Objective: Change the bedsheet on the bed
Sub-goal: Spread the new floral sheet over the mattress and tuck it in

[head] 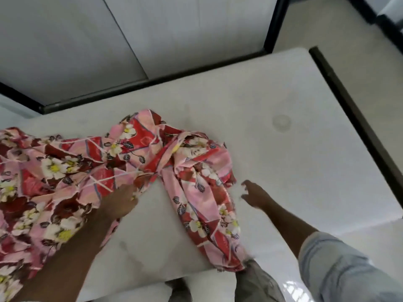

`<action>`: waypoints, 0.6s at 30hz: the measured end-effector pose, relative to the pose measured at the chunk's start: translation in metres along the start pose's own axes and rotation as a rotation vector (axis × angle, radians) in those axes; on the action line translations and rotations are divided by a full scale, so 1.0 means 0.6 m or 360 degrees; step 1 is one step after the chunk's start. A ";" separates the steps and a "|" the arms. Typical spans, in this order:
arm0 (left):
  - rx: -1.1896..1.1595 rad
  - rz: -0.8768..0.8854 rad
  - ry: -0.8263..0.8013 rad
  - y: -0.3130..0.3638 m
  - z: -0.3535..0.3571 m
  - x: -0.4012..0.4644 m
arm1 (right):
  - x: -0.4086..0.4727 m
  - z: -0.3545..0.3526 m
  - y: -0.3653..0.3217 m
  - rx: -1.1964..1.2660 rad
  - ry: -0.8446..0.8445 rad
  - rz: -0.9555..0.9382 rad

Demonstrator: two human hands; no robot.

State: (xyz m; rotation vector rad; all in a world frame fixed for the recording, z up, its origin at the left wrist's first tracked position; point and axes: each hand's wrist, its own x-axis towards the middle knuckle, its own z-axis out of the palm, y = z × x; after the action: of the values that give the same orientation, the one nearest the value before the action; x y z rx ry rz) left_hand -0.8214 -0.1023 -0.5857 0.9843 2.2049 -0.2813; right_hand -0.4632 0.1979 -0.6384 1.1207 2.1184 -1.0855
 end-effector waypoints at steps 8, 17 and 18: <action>-0.0028 0.0231 0.0448 0.257 -0.039 0.106 | 0.209 0.050 -0.100 0.0958 0.0129 -0.0097; -0.1190 -0.0206 0.0301 0.262 -0.111 0.195 | 0.112 -0.192 -0.084 0.0284 -0.0409 -0.0493; -0.1060 -0.0232 0.0248 0.266 -0.119 0.197 | 0.105 -0.244 -0.083 0.0032 -0.0398 -0.0526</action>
State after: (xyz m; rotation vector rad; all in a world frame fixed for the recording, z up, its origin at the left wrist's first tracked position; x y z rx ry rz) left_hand -0.7980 0.1071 -0.6000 0.4876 2.2694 0.4595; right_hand -0.5479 0.3302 -0.5822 0.6144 2.1368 -1.3206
